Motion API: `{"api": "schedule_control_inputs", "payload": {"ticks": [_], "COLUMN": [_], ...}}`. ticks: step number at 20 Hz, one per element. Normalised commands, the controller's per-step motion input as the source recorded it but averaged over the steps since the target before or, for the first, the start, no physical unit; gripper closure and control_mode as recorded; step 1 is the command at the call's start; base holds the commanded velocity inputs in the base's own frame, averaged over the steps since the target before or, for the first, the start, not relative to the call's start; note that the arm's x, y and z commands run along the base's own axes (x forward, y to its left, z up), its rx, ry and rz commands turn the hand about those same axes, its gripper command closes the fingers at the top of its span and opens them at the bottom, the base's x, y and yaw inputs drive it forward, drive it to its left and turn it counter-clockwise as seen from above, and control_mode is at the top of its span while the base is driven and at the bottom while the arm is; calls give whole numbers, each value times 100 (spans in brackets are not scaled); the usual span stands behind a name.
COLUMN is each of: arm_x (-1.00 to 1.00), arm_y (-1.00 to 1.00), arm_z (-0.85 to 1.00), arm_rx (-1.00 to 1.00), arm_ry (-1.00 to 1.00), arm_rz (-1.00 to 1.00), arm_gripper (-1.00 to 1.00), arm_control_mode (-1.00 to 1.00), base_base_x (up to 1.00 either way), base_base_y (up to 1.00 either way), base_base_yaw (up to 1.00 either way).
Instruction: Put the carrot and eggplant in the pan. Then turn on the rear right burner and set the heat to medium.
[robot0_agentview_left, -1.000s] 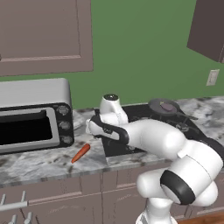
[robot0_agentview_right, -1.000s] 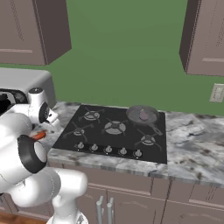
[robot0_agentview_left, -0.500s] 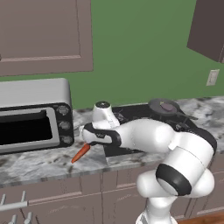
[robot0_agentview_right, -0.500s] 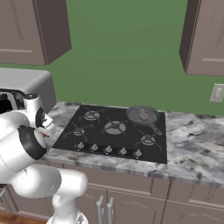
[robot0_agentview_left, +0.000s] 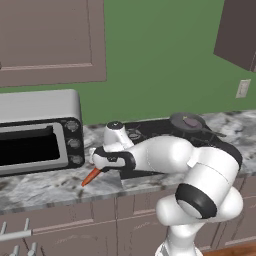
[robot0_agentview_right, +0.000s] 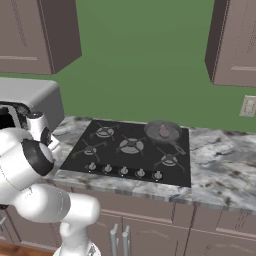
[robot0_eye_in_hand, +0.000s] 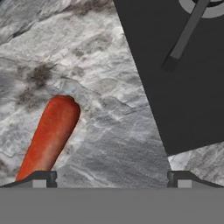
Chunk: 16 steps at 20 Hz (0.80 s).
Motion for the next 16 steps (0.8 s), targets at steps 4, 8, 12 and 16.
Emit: {"api": "schedule_control_inputs", "payload": {"ticks": [4, 8, 12, 16], "arm_x": [2, 16, 20, 19], "arm_y": [6, 13, 12, 16], "arm_z": [0, 0, -1, -13], "arm_rx": [4, 5, 4, 0], "arm_ry": [0, 0, 0, 0], "arm_rz": [-5, -7, -8, -5], "arm_gripper": [-100, -100, -100, -100], "arm_control_mode": [-100, -100, -100, -100], "base_base_x": [0, 0, 0, 0], "base_base_y": [0, 0, 0, 0], "base_base_yaw": [0, 0, 0, 0]}}
